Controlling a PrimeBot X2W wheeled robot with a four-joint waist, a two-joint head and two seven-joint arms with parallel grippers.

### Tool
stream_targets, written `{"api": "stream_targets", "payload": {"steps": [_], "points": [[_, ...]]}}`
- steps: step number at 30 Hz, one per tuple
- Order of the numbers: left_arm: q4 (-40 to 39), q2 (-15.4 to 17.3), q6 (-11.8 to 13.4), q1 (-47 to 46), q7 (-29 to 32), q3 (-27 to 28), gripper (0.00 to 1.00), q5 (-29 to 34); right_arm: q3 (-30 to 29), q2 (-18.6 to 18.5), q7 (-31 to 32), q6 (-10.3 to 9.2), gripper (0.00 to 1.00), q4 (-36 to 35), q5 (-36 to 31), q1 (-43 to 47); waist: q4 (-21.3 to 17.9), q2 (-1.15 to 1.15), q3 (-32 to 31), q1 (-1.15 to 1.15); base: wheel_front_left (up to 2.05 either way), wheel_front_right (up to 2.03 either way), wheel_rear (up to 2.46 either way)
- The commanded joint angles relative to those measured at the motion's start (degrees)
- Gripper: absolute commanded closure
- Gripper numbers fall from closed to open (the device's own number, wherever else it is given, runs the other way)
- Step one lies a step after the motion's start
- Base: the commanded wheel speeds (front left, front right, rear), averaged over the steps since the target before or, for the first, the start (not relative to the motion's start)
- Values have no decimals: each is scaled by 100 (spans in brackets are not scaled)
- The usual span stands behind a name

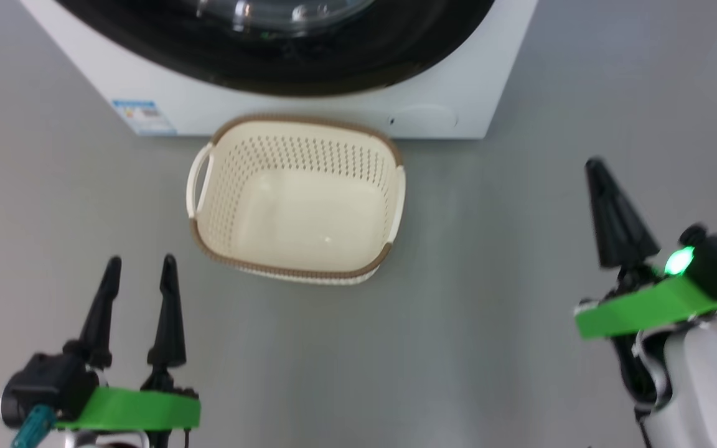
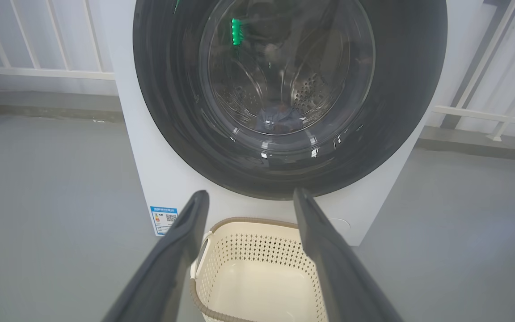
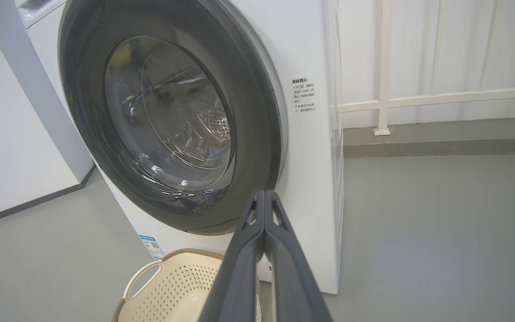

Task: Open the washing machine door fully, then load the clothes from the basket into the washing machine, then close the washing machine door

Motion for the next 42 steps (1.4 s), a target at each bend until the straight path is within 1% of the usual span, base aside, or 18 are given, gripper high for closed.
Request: {"api": "stream_targets", "payload": {"steps": [1, 10, 11, 12, 13, 14, 18, 25, 32, 42], "points": [[-168, 136, -25, 142, -36, 231, 0, 2, 141, 106, -53, -31, 100, -163, 19, 259, -345, 0, -489, 0, 0, 0, 0], [-81, 138, -67, 692, -36, 465, 0, 106, 81, 392, -61, -31, 100, -181, -90, 1032, -571, 0, -1102, 0, 0, 0, 0], [-78, 138, -59, 746, -36, 488, 0, 131, 65, 397, -62, -31, 76, -195, -171, 1111, -591, 0, -1164, 0, 0, 0, 0], [-75, 138, -43, 802, -36, 505, 0, 153, 57, 408, -63, -31, 60, -210, -229, 1194, -610, 0, -1217, 0, 0, 0, 0], [-74, 138, -28, 852, -36, 516, 0, 167, 36, 432, -63, -31, 38, -229, -248, 1276, -626, 0, -1265, 0, 0, 0, 0], [-77, 138, -14, 895, -36, 527, 0, 176, -7, 458, -64, -31, 0, -251, -265, 1354, -643, 0, -1310, 0, 0, 0, 0], [-87, 137, 8, 1085, -36, 560, 0, 151, -144, 547, -65, -31, 0, -351, -358, 1688, -730, 0, -1485, 0, 0, 0, 0], [-54, 137, 89, 1255, -36, 587, 0, 190, -174, 627, -63, -31, 0, -337, -427, 1939, -814, 0, -1631, 0, 0, 0, 0], [-18, 137, 174, 1336, -36, 643, 0, 244, -165, 676, -40, -31, 0, -322, -515, 2051, -834, 0, -1697, 0, 0, 0, 0], [-38, 137, 189, 1370, -36, 643, 0, 266, -201, 712, -35, -31, 0, -325, -580, 2087, -797, 0, -1658, 0, 0, 0, 0]]}}
